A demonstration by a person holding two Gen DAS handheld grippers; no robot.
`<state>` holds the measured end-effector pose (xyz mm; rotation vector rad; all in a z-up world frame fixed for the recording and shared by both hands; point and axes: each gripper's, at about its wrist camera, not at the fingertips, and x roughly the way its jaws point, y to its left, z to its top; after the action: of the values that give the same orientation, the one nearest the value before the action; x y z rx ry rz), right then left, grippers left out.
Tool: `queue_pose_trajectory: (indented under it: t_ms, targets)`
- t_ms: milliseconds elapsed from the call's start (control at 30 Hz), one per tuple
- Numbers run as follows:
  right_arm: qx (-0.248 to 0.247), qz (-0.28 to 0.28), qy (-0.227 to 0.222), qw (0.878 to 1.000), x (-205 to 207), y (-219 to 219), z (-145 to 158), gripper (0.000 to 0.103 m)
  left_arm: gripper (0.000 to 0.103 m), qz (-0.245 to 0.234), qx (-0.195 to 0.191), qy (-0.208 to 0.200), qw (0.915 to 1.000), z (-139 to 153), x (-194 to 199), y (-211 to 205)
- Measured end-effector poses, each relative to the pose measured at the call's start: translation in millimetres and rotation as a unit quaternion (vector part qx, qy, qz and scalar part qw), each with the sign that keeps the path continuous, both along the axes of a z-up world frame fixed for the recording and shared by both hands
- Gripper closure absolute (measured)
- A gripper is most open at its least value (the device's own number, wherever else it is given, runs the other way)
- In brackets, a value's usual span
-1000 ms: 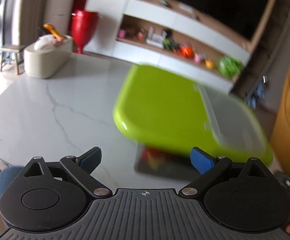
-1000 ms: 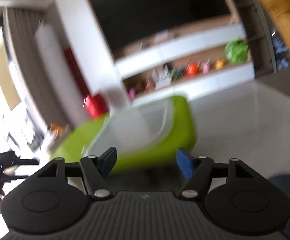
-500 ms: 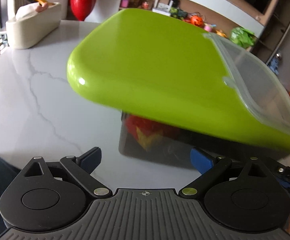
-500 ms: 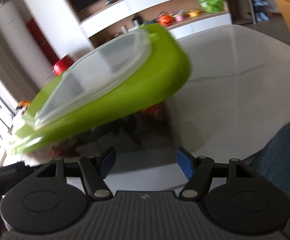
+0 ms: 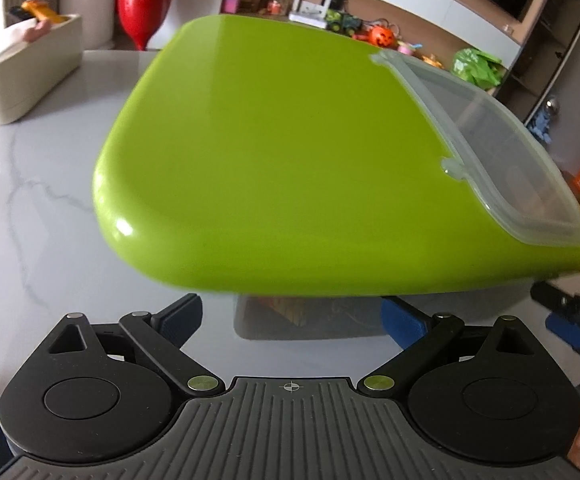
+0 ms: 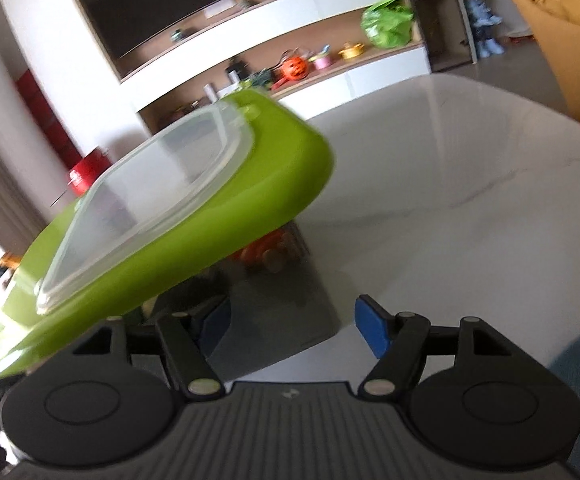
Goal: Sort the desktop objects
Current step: 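Open both tools and pull them back from the lidded bin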
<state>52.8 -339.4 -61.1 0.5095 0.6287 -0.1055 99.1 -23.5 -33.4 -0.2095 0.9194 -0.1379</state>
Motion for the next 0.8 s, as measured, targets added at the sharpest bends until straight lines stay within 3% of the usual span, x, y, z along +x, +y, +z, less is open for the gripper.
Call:
queue_pose_trajectory:
  t_ms: [267,433,500,633,800]
  targets:
    - [0.002,0.007,-0.004,1.000,25,7,-5,0.030,0.004,0.021,-0.033,0.012,0.9992,1,25,20]
    - [-0.008,0.034,-0.002,0.999,43,31,-1,0.029,0.004,0.062,-0.017,0.011,0.9979,5,47,30]
    - [-0.023,0.040,0.003,0.999,48,43,5,0.028,0.004,0.085,-0.027,0.028,0.9956,4,51,38]
    - [-0.080,0.058,0.011,0.995,38,69,22,0.021,0.004,0.087,-0.039,0.036,0.9948,7,34,42]
    - [-0.118,0.084,-0.015,0.989,0,100,50,0.006,0.000,0.078,-0.013,0.007,0.9969,17,-17,32]
